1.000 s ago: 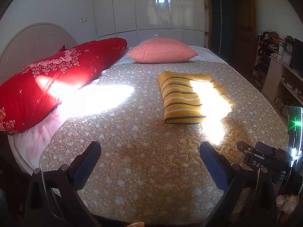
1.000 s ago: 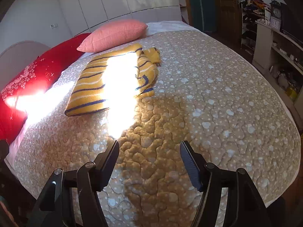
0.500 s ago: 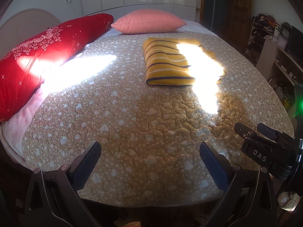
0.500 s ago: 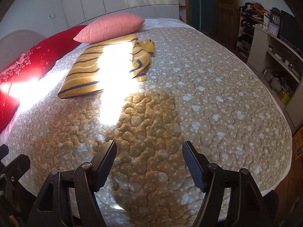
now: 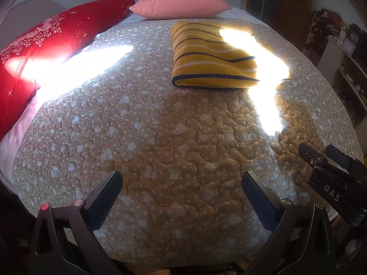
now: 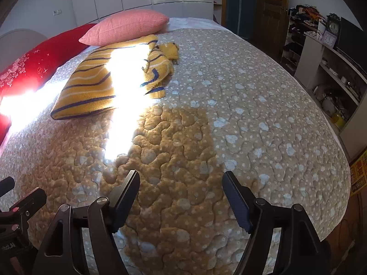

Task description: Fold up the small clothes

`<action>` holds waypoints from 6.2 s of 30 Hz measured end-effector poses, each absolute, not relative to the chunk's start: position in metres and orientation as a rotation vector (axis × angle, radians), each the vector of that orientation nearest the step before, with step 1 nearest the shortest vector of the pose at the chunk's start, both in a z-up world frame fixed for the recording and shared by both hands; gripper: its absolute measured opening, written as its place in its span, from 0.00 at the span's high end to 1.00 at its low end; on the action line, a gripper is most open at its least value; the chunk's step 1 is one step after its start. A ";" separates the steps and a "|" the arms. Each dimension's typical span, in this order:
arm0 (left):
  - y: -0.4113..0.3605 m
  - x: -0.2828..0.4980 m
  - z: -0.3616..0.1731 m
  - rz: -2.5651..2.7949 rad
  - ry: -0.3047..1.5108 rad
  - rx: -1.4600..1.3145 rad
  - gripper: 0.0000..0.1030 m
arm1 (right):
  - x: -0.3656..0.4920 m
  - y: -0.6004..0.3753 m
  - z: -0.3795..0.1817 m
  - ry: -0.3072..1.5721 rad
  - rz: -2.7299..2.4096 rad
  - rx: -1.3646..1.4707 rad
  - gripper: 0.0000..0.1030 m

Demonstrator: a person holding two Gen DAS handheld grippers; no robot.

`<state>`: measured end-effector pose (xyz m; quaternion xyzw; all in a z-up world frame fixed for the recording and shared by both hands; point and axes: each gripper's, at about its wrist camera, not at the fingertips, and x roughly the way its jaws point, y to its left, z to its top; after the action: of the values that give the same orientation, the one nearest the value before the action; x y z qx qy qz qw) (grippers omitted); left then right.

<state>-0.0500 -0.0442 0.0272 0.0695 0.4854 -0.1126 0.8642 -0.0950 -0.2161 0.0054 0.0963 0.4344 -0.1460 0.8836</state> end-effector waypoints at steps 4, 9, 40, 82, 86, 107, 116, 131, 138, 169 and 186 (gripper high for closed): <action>-0.044 -0.039 0.009 -0.228 1.069 0.137 0.00 | -0.089 -0.214 -0.001 0.916 -0.311 0.184 0.22; -0.043 -0.032 -0.002 -0.232 1.085 0.121 0.00 | -0.083 -0.209 -0.006 0.920 -0.318 0.163 0.13; -0.030 -0.031 0.011 -0.225 1.060 0.106 0.00 | -0.075 -0.212 -0.012 0.940 -0.333 0.147 0.02; 0.001 -0.037 0.033 -0.211 1.025 0.017 0.00 | -0.077 -0.182 0.016 0.932 -0.327 0.022 0.02; 0.003 -0.036 0.031 -0.211 1.034 0.011 0.00 | -0.076 -0.182 0.016 0.933 -0.325 0.020 0.02; 0.016 -0.036 0.032 -0.180 1.027 0.006 0.00 | -0.047 -0.156 0.013 0.995 -0.342 -0.111 0.02; 0.013 -0.038 0.034 -0.182 1.022 0.002 0.00 | -0.060 -0.158 0.026 0.926 -0.355 -0.123 0.02; -0.001 -0.041 0.034 -0.175 1.035 0.050 0.00 | -0.067 -0.160 0.025 0.907 -0.356 -0.126 0.02; -0.010 -0.042 0.032 -0.186 1.039 0.083 0.00 | -0.068 -0.168 0.024 0.902 -0.362 -0.113 0.02; -0.014 -0.044 0.029 -0.177 1.022 0.130 0.00 | -0.067 -0.164 0.017 0.906 -0.345 -0.099 0.02; -0.012 -0.044 0.029 -0.180 1.015 0.123 0.00 | -0.067 -0.158 0.017 0.903 -0.328 -0.107 0.02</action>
<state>-0.0438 -0.0122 0.0294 0.0590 0.4850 -0.0862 0.8682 -0.0666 -0.1584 0.0166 -0.0512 0.4343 -0.1576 0.8854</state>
